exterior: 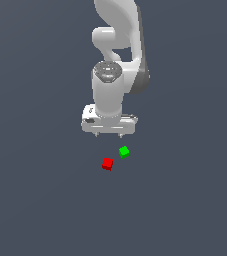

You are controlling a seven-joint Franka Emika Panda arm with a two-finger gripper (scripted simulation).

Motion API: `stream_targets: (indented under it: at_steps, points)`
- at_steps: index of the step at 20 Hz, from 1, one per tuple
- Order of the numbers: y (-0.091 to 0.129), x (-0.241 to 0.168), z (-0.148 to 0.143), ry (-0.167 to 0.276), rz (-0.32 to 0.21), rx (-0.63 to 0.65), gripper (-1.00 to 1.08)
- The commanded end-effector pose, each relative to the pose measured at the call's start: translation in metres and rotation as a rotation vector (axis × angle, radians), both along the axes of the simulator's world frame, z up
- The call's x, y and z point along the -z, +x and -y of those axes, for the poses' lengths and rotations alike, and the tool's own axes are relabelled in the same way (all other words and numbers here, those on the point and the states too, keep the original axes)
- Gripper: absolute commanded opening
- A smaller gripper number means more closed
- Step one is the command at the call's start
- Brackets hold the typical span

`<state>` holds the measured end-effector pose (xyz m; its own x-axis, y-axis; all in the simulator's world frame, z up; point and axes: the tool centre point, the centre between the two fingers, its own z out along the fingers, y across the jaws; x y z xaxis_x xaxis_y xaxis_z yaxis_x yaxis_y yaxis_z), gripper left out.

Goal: Stack the red cube on top of the green cube.

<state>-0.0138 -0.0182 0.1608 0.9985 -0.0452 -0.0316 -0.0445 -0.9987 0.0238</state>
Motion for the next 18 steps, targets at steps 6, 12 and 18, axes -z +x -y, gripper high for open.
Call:
stream_targets:
  at_steps: [6,12,18]
  points:
    - [0.004,0.005,0.000,0.001,0.002,0.013,1.00]
    - [0.017,0.025,0.000,0.004,0.009,0.064,1.00]
    - [0.041,0.057,0.002,0.011,0.021,0.147,1.00]
